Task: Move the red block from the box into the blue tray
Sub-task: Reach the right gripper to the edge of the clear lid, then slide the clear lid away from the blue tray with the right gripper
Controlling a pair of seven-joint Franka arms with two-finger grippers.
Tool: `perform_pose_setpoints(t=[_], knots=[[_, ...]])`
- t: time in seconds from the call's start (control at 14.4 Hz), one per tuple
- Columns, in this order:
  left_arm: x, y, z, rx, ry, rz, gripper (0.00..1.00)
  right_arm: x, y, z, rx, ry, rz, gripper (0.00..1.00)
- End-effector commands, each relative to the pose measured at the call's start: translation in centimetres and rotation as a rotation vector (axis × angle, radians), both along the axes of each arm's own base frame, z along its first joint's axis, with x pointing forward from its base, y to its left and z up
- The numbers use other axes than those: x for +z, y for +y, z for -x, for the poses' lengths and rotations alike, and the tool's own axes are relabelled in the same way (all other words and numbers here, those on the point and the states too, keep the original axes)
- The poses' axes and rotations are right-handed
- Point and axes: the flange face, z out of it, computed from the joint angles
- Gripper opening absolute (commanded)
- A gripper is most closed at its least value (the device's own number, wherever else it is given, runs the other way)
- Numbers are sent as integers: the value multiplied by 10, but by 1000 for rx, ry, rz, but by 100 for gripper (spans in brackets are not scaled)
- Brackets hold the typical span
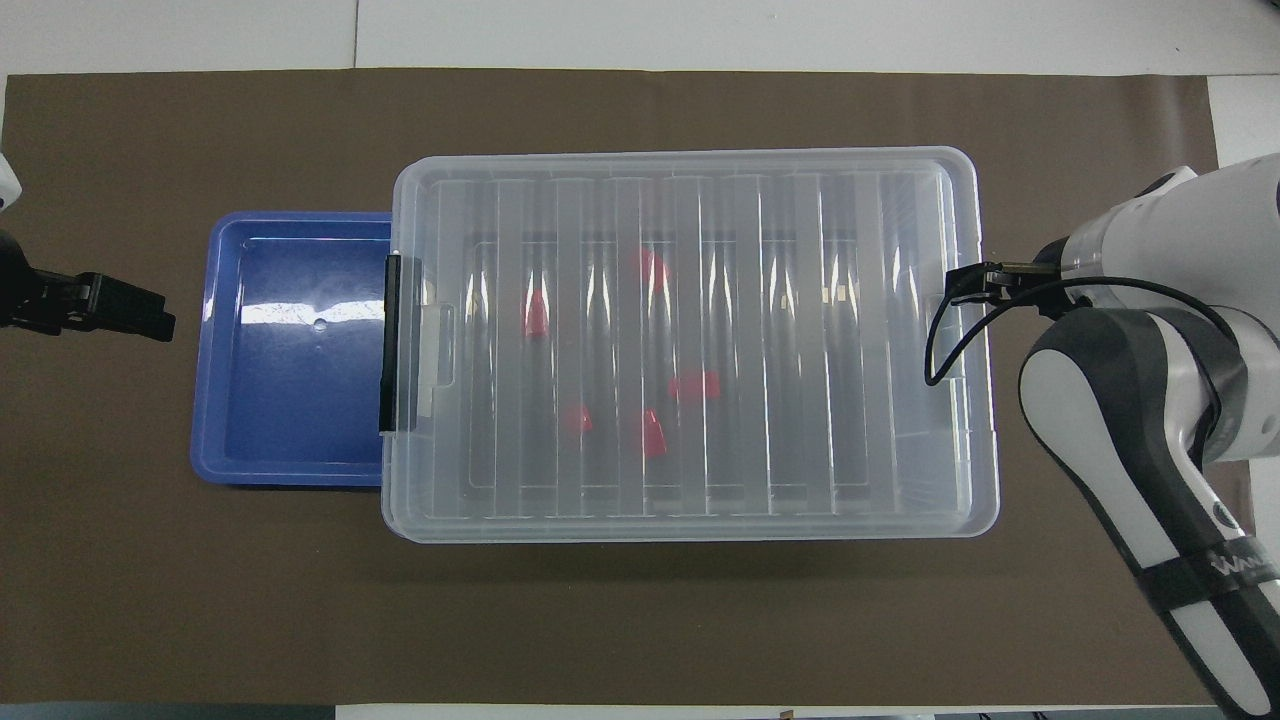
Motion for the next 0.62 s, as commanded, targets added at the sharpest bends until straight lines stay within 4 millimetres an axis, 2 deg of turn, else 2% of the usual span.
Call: perform_pose_setpoints(t=[0.0,0.55], knots=[[0,4,1,-2,2,-16,100,-4,-23,10,40,-7,2,100],[0,4,1,-2,3,-14,100,-3,-85,10,132,-15,23,100]])
